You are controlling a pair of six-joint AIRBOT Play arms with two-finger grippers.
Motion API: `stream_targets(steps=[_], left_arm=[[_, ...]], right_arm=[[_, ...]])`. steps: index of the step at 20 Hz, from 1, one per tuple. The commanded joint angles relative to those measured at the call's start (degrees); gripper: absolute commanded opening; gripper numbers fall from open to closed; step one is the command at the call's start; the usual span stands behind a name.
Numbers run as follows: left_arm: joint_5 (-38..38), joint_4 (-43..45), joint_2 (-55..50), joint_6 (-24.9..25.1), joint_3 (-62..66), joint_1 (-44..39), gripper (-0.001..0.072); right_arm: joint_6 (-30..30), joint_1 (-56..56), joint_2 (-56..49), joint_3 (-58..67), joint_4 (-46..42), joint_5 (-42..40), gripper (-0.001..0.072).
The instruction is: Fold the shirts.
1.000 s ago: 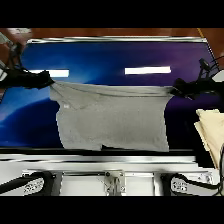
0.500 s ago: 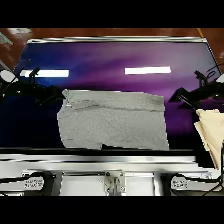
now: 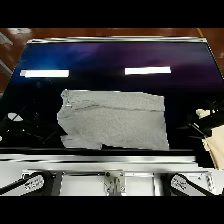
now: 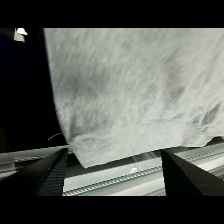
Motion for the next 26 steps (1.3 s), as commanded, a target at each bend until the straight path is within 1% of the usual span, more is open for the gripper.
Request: stream_targets(steps=[1, 5, 6, 7, 8, 10, 11, 12, 13, 14, 16, 19, 22, 26], left_arm=[[3.7, -2.1, 0.8, 4.5, -5.2, 0.5, 0.065], [5.9, -2.2, 0.7, 4.9, -5.2, 0.5, 0.0647], [6.8, -2.3, 0.7, 4.9, -5.2, 0.5, 0.058], [7.9, -3.0, 0.7, 4.9, -5.2, 0.5, 0.0419], [9.0, -4.5, 0.7, 4.9, -5.2, 0.5, 0.0379], [10.1, -7.0, 0.7, 4.9, -5.2, 0.5, 0.0369], [9.9, -7.6, 0.7, 4.9, -5.2, 0.5, 0.0255], [9.3, -7.8, 0.7, 5.2, -5.2, 0.5, 0.0101], [8.3, -8.1, 0.7, 6.6, -5.2, 0.5, 0.003], [7.2, -8.6, 0.8, 7.6, -5.2, 0.5, 0.003], [5.8, -8.6, 1.2, 7.6, -5.1, 0.5, 0.003], [4.9, -8.6, 3.3, 7.7, -5.1, 0.5, 0.003], [4.9, -8.7, 7.2, 7.6, -5.1, 0.5, 0.003], [3.1, -8.6, 11.1, 7.6, -2.6, 0.5, 0.003]], right_arm=[[-0.5, -0.6, 4.7, -8.2, 2.1, -0.9, 0.0691], [-0.4, -0.6, 7.9, -10.1, 2.3, -1.0, 0.069], [-0.3, -0.6, 8.5, -10.1, 2.3, -1.2, 0.0691], [0.0, -0.6, 9.0, -10.1, 2.3, -1.4, 0.0691], [0.3, -0.6, 9.5, -10.1, 2.3, -1.4, 0.0691], [1.7, -0.6, 9.7, -10.1, 1.7, -1.4, 0.069], [2.4, -0.6, 9.7, -10.1, 1.1, -1.5, 0.069], [3.0, -0.6, 9.7, -10.2, 0.4, -1.6, 0.0691], [3.2, -0.6, 9.7, -10.8, 0.2, -1.7, 0.0691], [3.1, -0.6, 9.7, -11.8, 0.3, -1.8, 0.0691], [3.1, -0.6, 9.7, -15.0, 0.5, -3.9, 0.0691], [3.9, -0.6, 9.7, -19.6, 0.9, -10.0, 0.0691], [3.9, -0.6, 9.7, -23.1, 1.2, -14.2, 0.0691], [4.4, 0.8, 9.7, -26.6, 3.8, -20.4, 0.0691]])
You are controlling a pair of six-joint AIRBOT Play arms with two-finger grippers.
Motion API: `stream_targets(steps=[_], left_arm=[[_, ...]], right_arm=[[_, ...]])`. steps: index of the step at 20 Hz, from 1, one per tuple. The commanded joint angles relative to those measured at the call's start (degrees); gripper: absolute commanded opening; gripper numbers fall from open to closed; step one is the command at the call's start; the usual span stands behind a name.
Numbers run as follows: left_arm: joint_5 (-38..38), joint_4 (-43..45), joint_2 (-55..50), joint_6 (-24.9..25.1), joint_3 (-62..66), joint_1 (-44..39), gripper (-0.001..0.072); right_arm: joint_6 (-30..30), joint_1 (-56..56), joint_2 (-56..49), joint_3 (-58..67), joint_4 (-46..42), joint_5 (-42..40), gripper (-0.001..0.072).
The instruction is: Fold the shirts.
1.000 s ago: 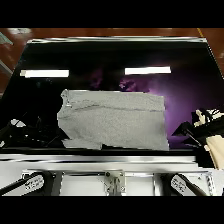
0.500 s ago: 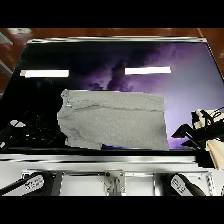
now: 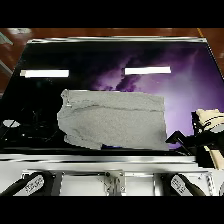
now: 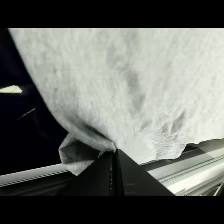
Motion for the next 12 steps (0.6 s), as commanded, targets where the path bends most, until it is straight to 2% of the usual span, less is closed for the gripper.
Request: stream_targets(steps=[1, 6, 7, 8, 9, 10, 11, 12], left_arm=[[-1.5, -0.1, 2.9, 0.1, 2.3, 0.1, 0.0031], [-1.3, -0.1, 3.1, 0.1, 7.0, 0.1, 0.003], [-1.3, -0.1, 3.1, 0.1, 7.8, 0.1, 0.003], [-1.3, -0.1, 3.1, 0.1, 8.8, 0.1, 0.003], [-1.3, -0.1, 3.1, 0.1, 9.5, 0.1, 0.003], [-1.3, -0.1, 3.1, 0.1, 10.2, 0.1, 0.0031], [-1.3, -0.1, 3.1, 0.1, 10.7, 0.1, 0.003], [-1.2, -0.1, 3.1, 0.1, 11.1, 0.1, 0.0031]], right_arm=[[1.0, 2.3, 0.0, -3.4, 1.7, -7.1, 0.0691], [4.1, 10.0, -3.5, -3.8, 3.0, -13.0, 0.0689], [3.9, 11.1, -5.1, -3.8, 4.3, -13.1, 0.0621], [3.6, 12.0, -6.7, -3.8, 5.5, -12.9, 0.0384], [3.6, 12.7, -7.6, -3.8, 6.5, -12.8, 0.0246], [3.1, 13.2, -7.9, -3.8, 8.0, -12.8, 0.0198], [1.7, 13.4, -7.6, -3.8, 9.8, -12.3, 0.008], [0.1, 13.3, -7.0, -3.5, 11.9, -11.3, 0.0056]])
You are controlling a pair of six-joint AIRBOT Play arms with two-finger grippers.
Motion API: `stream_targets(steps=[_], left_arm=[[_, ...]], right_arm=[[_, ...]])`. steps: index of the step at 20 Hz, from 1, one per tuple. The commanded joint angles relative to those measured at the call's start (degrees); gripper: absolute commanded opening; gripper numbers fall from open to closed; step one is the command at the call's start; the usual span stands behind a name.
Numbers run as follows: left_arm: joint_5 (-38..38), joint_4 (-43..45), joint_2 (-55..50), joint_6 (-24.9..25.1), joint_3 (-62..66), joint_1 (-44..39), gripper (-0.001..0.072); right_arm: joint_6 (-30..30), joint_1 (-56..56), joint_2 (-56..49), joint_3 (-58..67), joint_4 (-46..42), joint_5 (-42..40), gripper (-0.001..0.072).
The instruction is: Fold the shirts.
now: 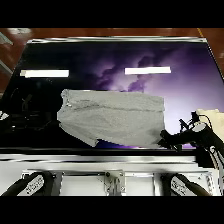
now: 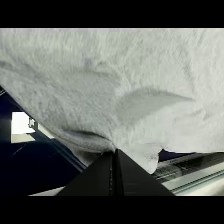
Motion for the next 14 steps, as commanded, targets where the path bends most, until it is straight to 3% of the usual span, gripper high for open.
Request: stream_targets(steps=[1, 7, 9, 11, 14], left_arm=[[0.1, 0.0, 0.1, 0.0, 2.0, 0.1, 0.003], [0.1, -0.6, 5.4, 0.0, 13.5, 0.1, 0.0028], [1.3, -2.6, 11.1, -0.3, 23.2, 0.1, 0.0028], [7.1, -3.9, 17.1, -2.6, 34.9, 0.1, 0.0028], [16.6, -3.8, 23.6, -4.7, 50.8, 0.1, 0.0029]], right_arm=[[-4.0, 1.4, 0.2, 0.9, 6.0, 2.1, 0.0056], [-13.0, 1.4, 16.9, 18.7, 6.8, 16.3, 0.0055], [-13.0, 1.4, 23.9, 30.4, 6.4, 15.4, 0.0054], [-11.7, 1.4, 28.5, 44.3, 6.1, 11.5, 0.0054], [-4.9, 1.4, 32.0, 64.2, 4.1, 5.6, 0.0054]])
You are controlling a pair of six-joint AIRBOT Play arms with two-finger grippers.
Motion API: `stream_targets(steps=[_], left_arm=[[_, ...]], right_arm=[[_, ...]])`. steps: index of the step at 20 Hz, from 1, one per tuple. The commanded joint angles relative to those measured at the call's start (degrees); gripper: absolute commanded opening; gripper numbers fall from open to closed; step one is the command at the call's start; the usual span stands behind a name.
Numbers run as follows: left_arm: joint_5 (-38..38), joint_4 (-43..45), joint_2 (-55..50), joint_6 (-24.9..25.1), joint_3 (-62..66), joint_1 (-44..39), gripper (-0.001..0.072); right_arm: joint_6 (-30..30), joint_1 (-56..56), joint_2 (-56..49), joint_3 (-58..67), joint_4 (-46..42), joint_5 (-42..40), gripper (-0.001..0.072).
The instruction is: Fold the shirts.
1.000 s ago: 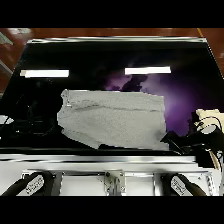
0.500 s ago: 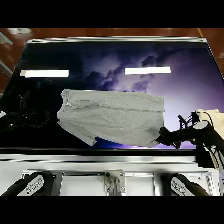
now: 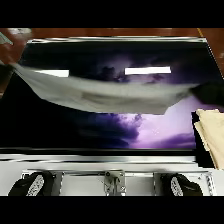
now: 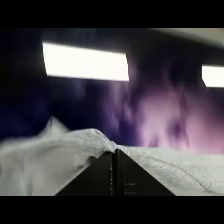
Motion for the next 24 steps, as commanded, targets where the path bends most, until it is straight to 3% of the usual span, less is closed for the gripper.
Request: stream_targets(steps=[1, 4, 7, 11, 15, 21, 24], left_arm=[[9.3, -0.6, 7.6, -4.0, 18.1, 0.0, 0.0029], [9.1, 0.5, 11.0, -10.6, 26.3, 0.0, 0.0029], [6.6, 5.6, 14.8, -16.2, 30.0, 0.0, 0.0029], [-7.2, 13.5, 17.8, -23.9, 30.7, -0.1, 0.0029], [-17.8, 16.1, 17.6, -21.9, 30.6, -0.2, 0.0029], [-20.3, 19.8, 12.9, -20.3, 22.4, -0.2, 0.0029], [-20.3, 19.8, 8.5, -16.2, 12.4, -0.2, 0.0029]], right_arm=[[7.5, 0.0, 5.1, 21.6, -1.9, -5.7, 0.0054], [10.2, 0.0, 6.3, 31.7, -2.1, -1.7, 0.0054], [12.2, 0.0, 8.4, 35.3, -6.5, 9.0, 0.0055], [12.5, 0.0, 10.8, 36.3, -10.7, 22.5, 0.0055], [11.5, 0.0, 11.4, 36.3, -14.2, 29.7, 0.0055], [11.7, 0.0, 3.4, 35.0, -12.5, 32.4, 0.0054], [11.2, 0.0, -3.0, 27.8, -10.1, 32.4, 0.0053]])
